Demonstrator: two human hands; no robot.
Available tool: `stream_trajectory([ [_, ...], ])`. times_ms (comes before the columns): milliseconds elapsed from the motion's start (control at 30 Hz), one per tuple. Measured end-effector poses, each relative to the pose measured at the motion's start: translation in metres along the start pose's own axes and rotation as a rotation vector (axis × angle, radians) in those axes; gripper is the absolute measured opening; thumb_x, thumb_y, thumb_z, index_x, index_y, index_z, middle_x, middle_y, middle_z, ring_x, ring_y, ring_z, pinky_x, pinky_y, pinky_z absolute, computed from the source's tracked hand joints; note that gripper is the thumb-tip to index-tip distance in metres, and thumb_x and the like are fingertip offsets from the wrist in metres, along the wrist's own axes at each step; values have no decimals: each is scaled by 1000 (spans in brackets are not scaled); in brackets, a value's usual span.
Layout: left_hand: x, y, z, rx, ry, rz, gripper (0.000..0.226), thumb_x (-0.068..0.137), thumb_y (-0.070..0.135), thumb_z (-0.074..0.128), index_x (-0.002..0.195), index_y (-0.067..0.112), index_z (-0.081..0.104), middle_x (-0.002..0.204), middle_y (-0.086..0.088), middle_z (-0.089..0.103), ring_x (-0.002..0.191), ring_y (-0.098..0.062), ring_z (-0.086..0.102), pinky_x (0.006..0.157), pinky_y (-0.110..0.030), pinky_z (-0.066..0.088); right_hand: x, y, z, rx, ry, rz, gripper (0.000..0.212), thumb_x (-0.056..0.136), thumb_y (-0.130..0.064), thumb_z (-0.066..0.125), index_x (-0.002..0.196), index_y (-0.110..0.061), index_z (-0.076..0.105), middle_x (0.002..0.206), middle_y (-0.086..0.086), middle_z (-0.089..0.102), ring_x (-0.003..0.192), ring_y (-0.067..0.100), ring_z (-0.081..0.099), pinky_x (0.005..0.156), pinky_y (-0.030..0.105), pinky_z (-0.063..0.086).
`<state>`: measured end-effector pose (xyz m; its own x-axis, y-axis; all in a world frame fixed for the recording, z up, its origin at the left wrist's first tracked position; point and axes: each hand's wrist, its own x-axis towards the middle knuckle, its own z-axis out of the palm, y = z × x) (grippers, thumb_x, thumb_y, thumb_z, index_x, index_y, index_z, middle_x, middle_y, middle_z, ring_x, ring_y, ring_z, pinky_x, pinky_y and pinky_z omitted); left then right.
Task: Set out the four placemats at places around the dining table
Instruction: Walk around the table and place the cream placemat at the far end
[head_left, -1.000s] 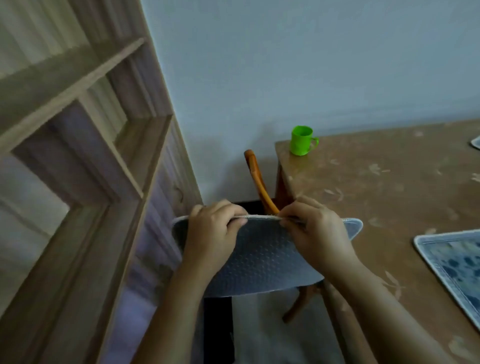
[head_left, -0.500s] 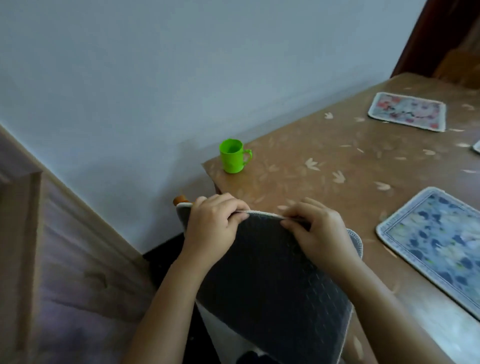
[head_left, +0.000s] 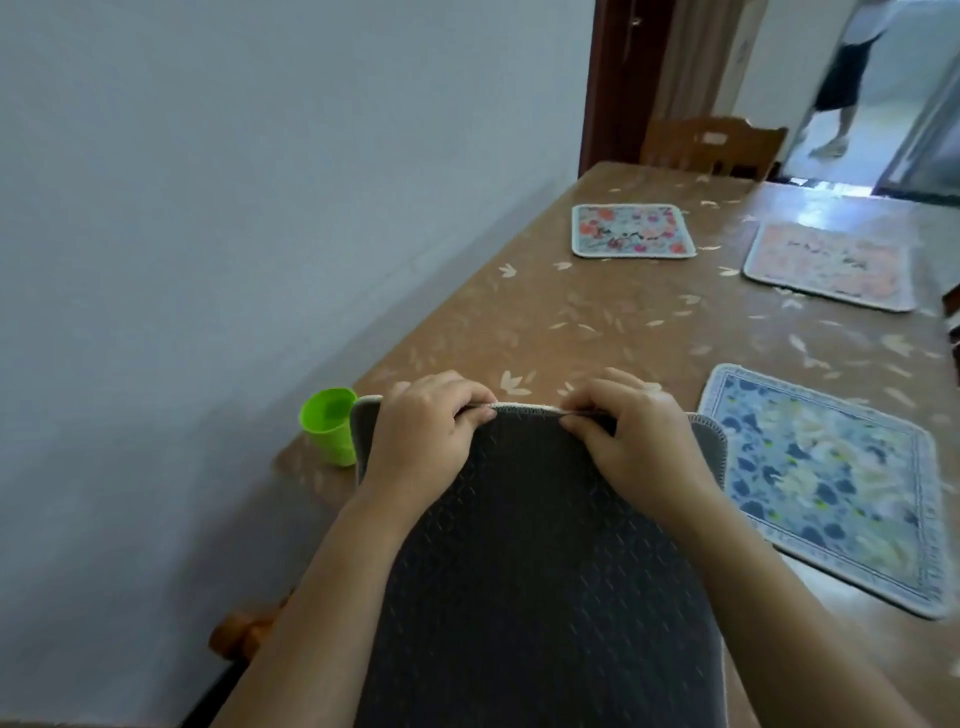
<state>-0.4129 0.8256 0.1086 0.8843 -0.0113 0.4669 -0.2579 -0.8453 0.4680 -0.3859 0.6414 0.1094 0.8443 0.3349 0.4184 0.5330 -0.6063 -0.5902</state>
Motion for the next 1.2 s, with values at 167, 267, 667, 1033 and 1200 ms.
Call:
stream_trajectory([
  [167,55,3,3,-41,14,154,5,76,5,69,79,10,69,76,-5,68,74,-26,62,71,-49,47,33,9,-19,-64,177,10,6,74,-4,69,75,-10,68,72,-5,56,69,18,55,65,36,49],
  [267,77,-1,6,-56,74,253,5,78,8,68,81,11,69,77,-4,69,75,-25,62,72,-48,48,47,10,-20,-117,305,-19,5,74,-4,69,75,-9,69,74,-3,58,72,22,58,69,40,50],
  [667,-3,-114,116,-180,-323,175,12,74,3,72,85,3,71,87,-13,71,89,-30,65,81,-39,52,-28,72,121,-170,126,378,2,76,-6,69,78,-6,70,75,11,65,74,32,59,64,36,47],
  [1033,-76,-165,151,-264,-568,80,9,71,3,75,79,4,71,74,-11,68,72,-27,62,67,-36,54,-91,79,188,-52,-114,719,3,77,-7,68,79,-7,70,84,9,63,85,25,56,73,32,44],
  [1200,-76,-171,152,-263,-569,126,9,70,6,77,78,7,71,71,-8,66,68,-25,61,62,-32,48,-94,75,188,-72,-100,692,3,76,-5,69,79,-6,69,85,11,62,86,28,56,75,40,48],
])
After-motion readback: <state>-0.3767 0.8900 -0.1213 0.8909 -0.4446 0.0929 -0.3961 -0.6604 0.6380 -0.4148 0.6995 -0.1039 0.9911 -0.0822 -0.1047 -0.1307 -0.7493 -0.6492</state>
